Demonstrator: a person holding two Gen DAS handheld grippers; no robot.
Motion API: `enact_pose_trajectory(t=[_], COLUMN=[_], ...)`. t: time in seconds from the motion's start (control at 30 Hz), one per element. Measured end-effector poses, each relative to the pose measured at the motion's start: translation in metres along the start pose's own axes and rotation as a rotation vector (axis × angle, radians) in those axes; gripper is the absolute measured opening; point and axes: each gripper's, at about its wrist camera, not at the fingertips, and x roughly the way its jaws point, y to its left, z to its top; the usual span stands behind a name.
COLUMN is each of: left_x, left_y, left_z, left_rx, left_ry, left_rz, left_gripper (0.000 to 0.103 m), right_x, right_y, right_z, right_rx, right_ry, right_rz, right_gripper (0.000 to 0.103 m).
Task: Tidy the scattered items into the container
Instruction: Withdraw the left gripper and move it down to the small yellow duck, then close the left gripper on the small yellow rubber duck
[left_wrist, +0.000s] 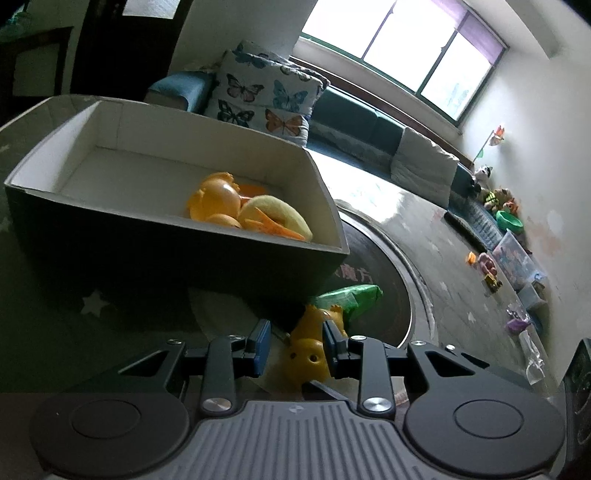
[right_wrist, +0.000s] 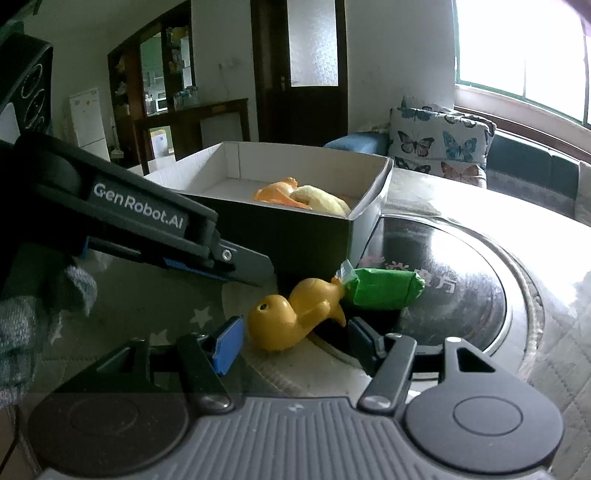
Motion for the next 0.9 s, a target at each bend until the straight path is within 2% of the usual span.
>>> enact_pose_trajectory(t=[0.43,0.9], left_x=[0.017,0.031], left_y=[-0.006,-0.003], left_z=[0.000,0.002], left_rx=[0.012,0.011], left_ry=[0.052,0.089], left_rz=[-0.050,-0.075], left_gripper=[0.034,0.034], right_x=[0.019,0.036], right_y=[-0.003,-0.005], right_z=[-0.002,-0.003], right_rx=[0.024,0.032], right_ry=[0.023,0.035], right_rz=[0.022,0.025], right_gripper=[0.063,0.053])
